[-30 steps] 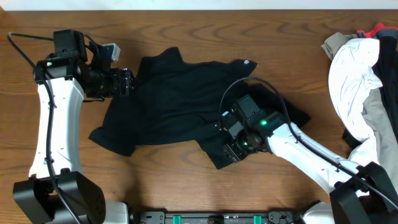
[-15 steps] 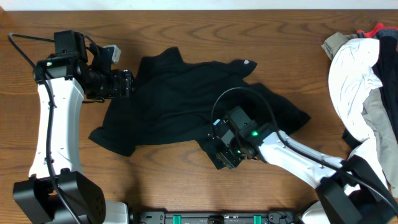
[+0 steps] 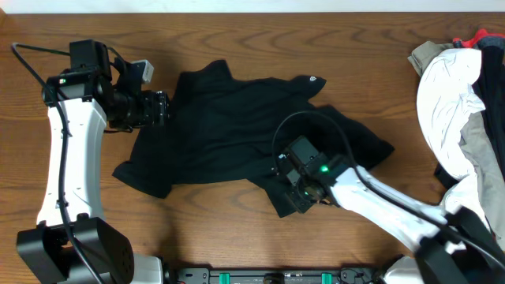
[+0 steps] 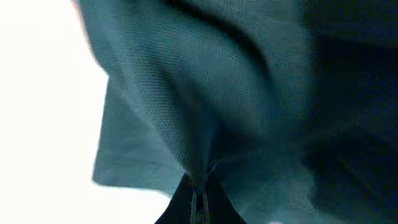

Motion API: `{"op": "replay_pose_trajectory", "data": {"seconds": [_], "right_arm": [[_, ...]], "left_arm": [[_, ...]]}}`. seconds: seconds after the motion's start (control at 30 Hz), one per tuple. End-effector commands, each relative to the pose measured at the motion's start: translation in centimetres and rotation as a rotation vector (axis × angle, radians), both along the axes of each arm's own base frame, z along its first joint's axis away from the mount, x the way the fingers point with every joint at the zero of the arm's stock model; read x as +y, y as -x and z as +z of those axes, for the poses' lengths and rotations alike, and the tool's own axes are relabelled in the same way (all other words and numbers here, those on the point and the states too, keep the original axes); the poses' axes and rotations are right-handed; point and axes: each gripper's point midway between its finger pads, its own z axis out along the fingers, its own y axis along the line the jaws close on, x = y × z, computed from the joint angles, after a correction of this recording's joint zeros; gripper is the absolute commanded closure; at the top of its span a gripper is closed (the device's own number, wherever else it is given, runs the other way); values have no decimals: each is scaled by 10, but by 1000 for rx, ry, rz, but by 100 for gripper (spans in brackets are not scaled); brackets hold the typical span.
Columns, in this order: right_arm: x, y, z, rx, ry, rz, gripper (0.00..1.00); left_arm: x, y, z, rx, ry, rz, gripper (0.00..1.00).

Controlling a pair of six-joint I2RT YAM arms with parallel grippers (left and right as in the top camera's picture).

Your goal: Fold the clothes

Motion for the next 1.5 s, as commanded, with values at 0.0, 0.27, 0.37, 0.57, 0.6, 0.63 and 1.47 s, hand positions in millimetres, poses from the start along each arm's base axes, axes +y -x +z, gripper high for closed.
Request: {"op": "replay_pose_trajectory", "data": {"seconds": [0.0, 0.27, 0.37, 0.57, 0.6, 0.63, 1.47], "right_arm": [[12, -17, 59, -139, -79, 32, 99], [-44, -30, 119, -336, 66, -89, 99], [-53, -37, 129, -364, 43, -184, 99], [-62, -46, 133, -382, 33, -237, 99], [-63, -47, 133, -384, 31, -240, 99], [-63, -47, 133, -386, 30, -242, 99], [-71, -53, 134, -390, 33, -279, 99]], "left_arm": [[2, 4, -2, 22, -7, -1, 23], [-1, 17, -6, 82, 13, 11, 24], [-4, 20, -8, 100, 25, 14, 23], [-24, 33, -19, 154, 36, -37, 24], [-29, 35, -22, 163, 36, -51, 25], [-32, 38, -24, 173, 35, -62, 25], [3, 100, -158, 394, -213, 227, 31]]}}
